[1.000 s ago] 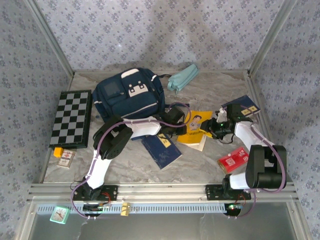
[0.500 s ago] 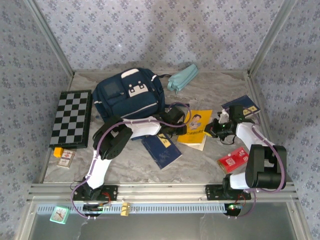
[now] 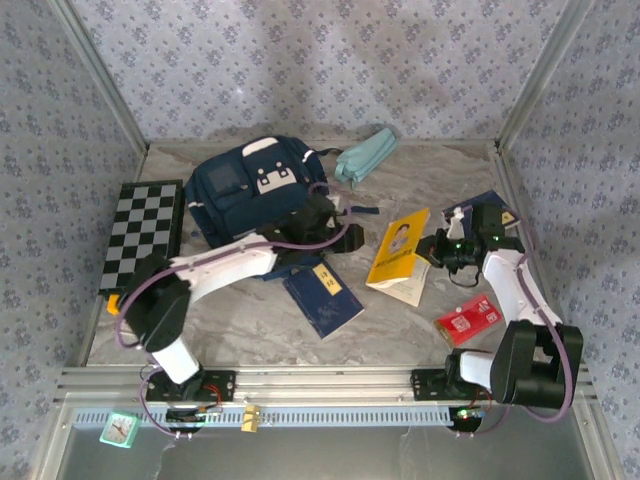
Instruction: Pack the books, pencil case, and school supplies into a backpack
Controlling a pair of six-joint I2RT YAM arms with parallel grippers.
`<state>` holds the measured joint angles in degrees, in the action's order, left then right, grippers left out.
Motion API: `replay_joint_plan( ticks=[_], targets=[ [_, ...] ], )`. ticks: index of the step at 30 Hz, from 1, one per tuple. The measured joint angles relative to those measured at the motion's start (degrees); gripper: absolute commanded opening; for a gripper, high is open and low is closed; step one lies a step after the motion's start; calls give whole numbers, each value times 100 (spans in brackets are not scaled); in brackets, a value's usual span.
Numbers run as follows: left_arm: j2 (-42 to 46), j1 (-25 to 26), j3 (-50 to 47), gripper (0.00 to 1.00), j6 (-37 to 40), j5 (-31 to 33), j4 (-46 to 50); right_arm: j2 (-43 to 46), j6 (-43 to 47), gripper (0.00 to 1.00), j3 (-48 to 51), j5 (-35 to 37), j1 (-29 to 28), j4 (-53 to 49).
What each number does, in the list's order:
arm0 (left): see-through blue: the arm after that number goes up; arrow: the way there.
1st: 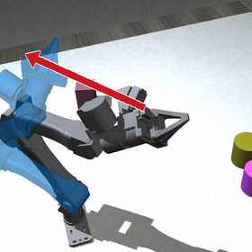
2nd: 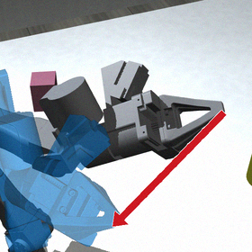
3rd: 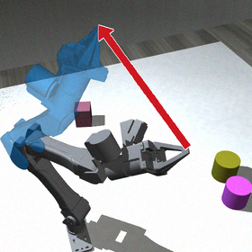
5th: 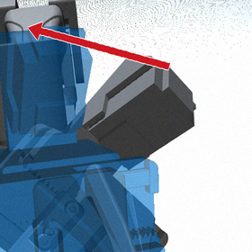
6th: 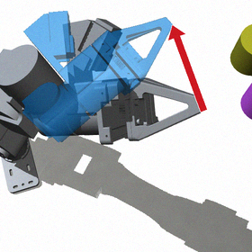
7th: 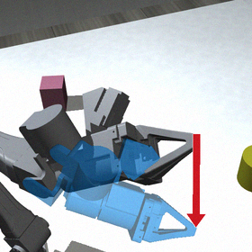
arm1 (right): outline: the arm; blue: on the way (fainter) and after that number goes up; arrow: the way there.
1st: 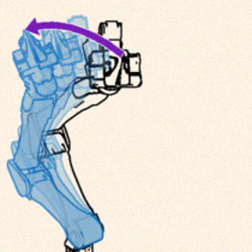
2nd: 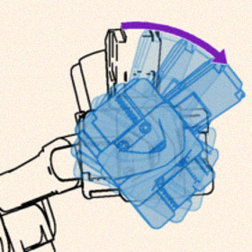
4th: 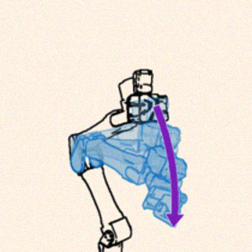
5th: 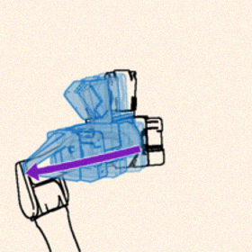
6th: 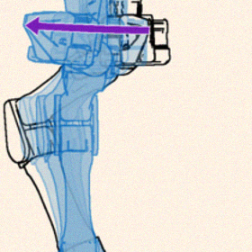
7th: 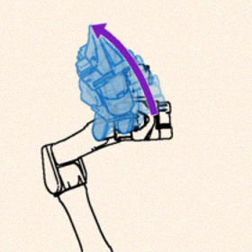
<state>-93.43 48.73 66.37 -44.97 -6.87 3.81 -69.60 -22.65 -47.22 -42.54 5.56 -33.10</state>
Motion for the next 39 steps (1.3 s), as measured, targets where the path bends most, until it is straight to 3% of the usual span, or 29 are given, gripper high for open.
replay_joint_plan(
  ticks=[8,15,22,31,39],
  targets=[
    [1340,-811,-1384,79,-264,-723,-400,295,-90,0,-872,-485,-688,-234],
    [1919,-1163,-1862,92,-586,-1353,-1106,273,-697,0,-1102,-1058,-1303,435],
    [1996,-1257,-2006,93,-863,-1777,-1676,66,-1316,0,-1309,-1362,-1681,1237],
    [2184,-1279,-2573,92,-1652,-1360,-1818,-304,-1705,0,-1285,-1121,-2065,1805],
    [2398,-1241,-3049,89,-2194,-734,-1475,-708,-1862,0,-278,-507,-2538,2153]
  ],
)
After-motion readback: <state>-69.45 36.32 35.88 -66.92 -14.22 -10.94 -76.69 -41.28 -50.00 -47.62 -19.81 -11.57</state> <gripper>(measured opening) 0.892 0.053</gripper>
